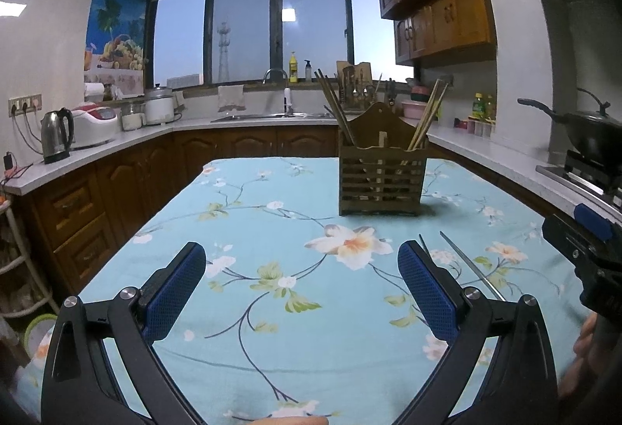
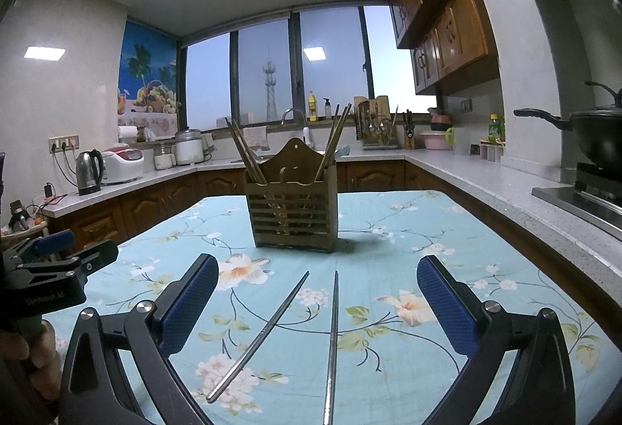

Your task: Organize utensils

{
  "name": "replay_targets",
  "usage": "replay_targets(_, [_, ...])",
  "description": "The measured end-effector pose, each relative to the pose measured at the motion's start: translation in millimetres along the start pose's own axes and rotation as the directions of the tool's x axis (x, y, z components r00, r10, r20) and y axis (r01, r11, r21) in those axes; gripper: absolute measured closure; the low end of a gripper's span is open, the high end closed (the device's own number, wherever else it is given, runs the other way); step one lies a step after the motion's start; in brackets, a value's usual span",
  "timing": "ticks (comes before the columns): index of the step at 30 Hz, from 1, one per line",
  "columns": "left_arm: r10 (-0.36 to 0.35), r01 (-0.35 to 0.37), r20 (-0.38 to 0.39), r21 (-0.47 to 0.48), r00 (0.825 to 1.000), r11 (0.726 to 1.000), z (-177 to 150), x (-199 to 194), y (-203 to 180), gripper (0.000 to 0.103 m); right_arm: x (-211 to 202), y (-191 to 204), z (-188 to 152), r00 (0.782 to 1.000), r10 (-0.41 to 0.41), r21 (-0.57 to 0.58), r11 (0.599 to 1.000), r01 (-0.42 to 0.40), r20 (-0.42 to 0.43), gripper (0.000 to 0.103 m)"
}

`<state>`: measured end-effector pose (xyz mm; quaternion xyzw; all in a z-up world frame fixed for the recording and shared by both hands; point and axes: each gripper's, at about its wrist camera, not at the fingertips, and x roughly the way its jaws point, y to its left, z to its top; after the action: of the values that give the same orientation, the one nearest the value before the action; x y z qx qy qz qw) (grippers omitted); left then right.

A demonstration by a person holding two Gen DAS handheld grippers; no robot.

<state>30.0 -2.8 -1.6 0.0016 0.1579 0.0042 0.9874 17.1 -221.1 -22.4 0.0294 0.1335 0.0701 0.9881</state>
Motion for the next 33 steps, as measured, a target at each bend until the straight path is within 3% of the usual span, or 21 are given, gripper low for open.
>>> replay_targets(33, [0.001,-0.001,0.007,0.024,1.000,1.000,1.5,-2.5,-4.6,0.002,-0.3,2.1,-0.2,1.000,-0.001,0.004,1.000,0.001,0.001,0.000])
